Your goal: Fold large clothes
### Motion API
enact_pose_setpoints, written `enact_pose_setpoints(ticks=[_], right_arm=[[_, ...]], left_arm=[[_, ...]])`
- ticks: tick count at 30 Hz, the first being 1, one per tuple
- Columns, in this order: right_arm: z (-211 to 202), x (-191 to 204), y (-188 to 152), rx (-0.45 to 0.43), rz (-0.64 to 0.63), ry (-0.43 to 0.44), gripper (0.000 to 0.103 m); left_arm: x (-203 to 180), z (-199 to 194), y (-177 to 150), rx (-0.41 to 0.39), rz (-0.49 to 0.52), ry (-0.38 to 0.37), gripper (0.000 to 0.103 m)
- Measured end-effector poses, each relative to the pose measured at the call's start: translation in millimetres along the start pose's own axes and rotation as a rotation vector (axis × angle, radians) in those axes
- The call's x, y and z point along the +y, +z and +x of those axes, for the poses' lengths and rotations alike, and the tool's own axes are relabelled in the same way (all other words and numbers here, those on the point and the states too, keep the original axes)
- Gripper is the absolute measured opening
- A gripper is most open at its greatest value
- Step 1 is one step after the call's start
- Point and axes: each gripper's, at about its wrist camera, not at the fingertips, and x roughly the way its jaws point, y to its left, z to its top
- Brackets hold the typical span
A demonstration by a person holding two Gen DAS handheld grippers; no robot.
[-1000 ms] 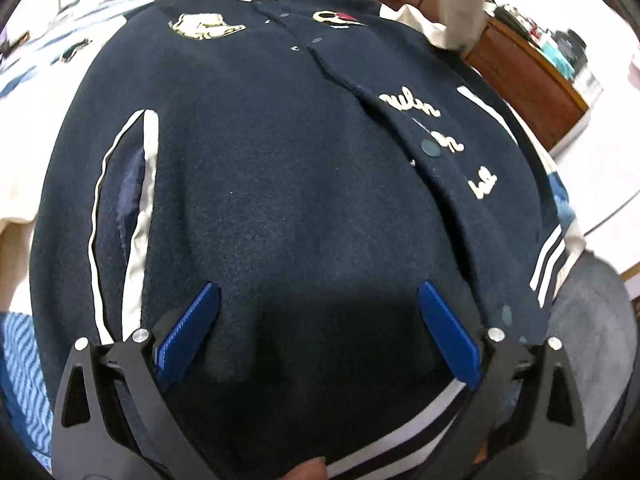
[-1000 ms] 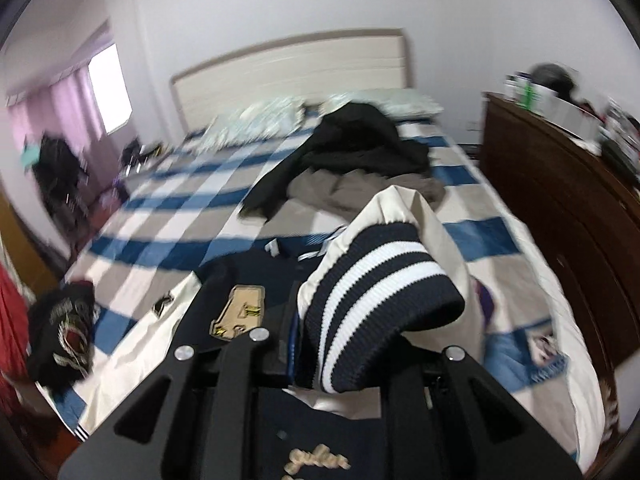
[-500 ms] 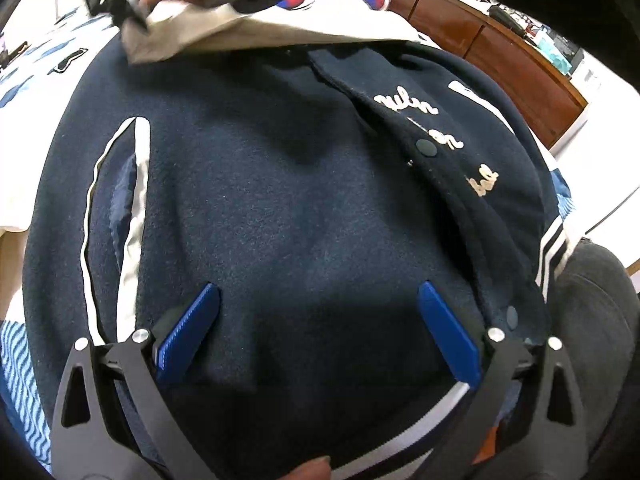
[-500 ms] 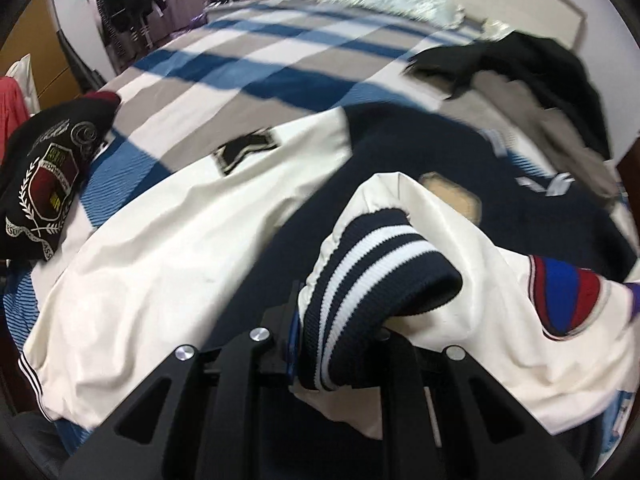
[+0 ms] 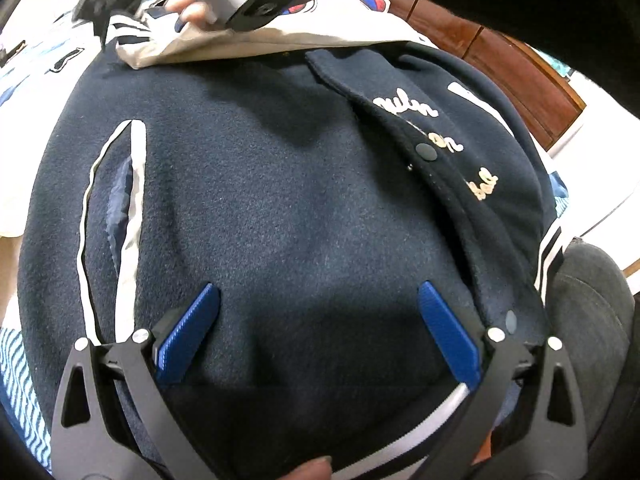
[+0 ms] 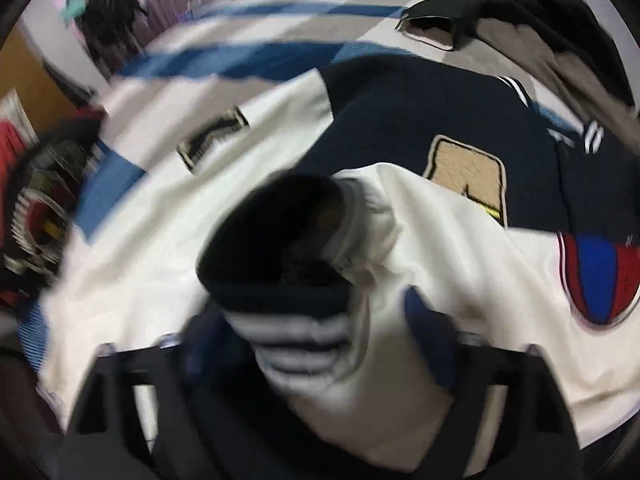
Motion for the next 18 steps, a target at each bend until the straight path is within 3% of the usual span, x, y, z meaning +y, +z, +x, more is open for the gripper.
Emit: enact_pose_setpoints(ticks=[3,5,10,13,18], right_arm=[[-46.1,-20.3,-16.5,-0.075,0.027,0.058,0.090],[-72.0,-38.4,-28.0,-0.110,0.026,0.035,0.097],[-127.0,-125.3,-71.5,-0.131,0.088,-0.187,0.097],[-148.7,-189.0,-107.6,-0.122,0.159,-0.354,0.097],[-147.3,-252.3,-158.5,-0.014,0.182,-0.565,0.094]], left_arm=[[-1.1,0.7,2.2,0.002,-0.005,0.002,0.097],[-1.4,0.7,3.7,0.005,-0.008,0.002,0.097],[4.3,-5.3,13.3,0.005,-0.063,-0.040,0.097],[13.5,-17.0,19.0,-0.040,-0.109,-0.050,0.097],[26.6,-10.7,18.4,-0.019,-0.133,-0.008,0.097]])
